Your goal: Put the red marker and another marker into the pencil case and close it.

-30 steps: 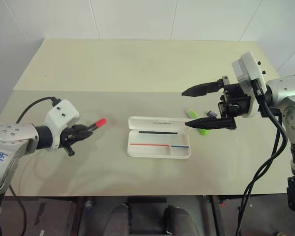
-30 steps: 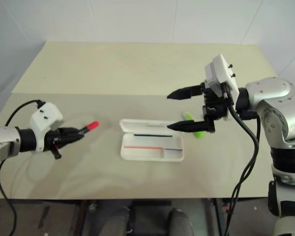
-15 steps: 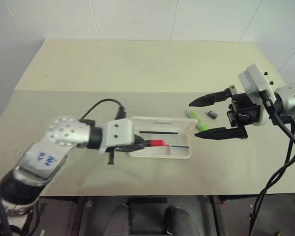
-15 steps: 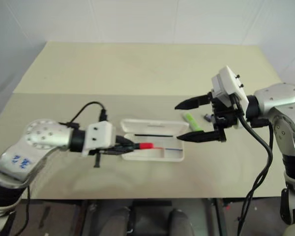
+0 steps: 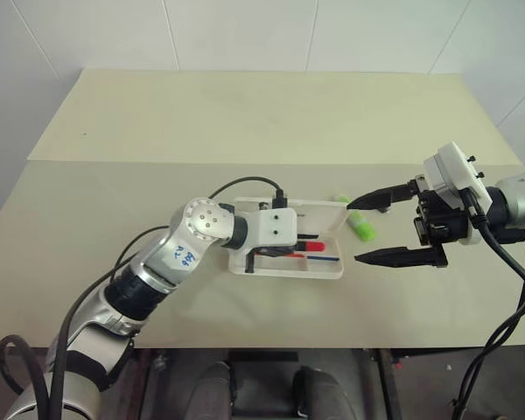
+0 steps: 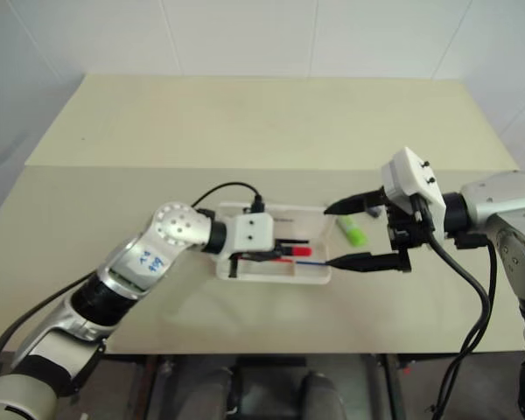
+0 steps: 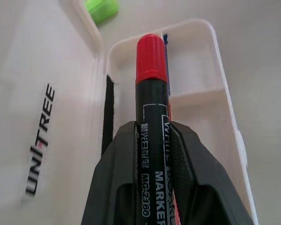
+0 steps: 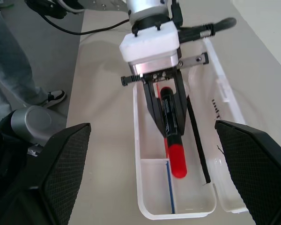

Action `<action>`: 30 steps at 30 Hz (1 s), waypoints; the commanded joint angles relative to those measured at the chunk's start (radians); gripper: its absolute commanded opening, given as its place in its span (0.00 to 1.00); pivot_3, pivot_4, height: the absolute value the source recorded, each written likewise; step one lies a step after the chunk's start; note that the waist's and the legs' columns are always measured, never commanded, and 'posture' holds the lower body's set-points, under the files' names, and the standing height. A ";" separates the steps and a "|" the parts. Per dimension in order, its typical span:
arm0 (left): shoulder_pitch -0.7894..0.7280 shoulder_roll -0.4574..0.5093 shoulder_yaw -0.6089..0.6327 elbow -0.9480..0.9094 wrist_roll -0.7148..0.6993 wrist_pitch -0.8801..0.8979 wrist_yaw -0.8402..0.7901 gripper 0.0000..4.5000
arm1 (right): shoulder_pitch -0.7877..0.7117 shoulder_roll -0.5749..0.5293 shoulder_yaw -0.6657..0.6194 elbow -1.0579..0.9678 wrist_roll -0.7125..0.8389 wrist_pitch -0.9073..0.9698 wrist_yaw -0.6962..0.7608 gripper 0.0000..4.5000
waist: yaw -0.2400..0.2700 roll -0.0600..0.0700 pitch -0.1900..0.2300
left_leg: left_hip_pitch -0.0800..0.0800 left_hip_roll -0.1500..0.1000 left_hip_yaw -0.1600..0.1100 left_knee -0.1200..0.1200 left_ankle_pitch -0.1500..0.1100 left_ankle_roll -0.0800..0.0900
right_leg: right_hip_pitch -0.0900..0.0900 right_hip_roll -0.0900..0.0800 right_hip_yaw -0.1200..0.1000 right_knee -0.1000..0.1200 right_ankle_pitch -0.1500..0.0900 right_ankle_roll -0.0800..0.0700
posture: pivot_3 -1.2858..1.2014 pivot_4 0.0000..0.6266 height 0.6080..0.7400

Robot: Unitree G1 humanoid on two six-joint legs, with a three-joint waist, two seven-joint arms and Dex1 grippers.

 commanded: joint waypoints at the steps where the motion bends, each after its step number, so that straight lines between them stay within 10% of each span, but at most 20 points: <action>1: -0.027 -0.038 -0.005 0.004 0.027 0.023 0.013 0.13 | 0.002 -0.014 -0.044 -0.039 0.019 -0.003 -0.015 1.00 | 0.001 0.000 0.000 | 0.000 0.000 0.000 0.000 0.000 0.000 | 0.000 0.000 0.000 0.000 0.000 0.000 | 0.52 0.24 1.00; 9: -0.039 -0.079 -0.024 0.026 0.111 0.039 0.042 0.13 | 0.006 -0.006 -0.044 -0.046 0.027 -0.005 -0.030 1.00 | 0.002 0.000 0.000 | 0.000 0.000 0.000 0.002 0.000 0.000 | 0.001 0.000 0.000 0.000 0.000 0.000 | 0.52 0.24 1.00; 18: -0.019 -0.078 -0.025 -0.005 0.137 0.032 0.029 0.85 | 0.005 -0.004 -0.038 -0.047 0.032 -0.008 -0.036 1.00 | 0.002 0.000 0.000 | 0.000 0.000 0.000 0.002 0.000 0.000 | 0.001 0.000 0.000 0.000 0.000 0.000 | 0.52 0.24 1.00; 30: 0.015 -0.092 0.077 -0.194 -0.049 0.317 -0.036 0.85 | 0.015 -0.008 -0.029 0.002 0.016 -0.020 -0.023 1.00 | 0.001 0.000 0.000 | 0.000 0.000 -0.001 0.002 0.000 0.000 | 0.002 0.000 0.000 0.000 0.000 0.000 | 0.52 0.24 1.00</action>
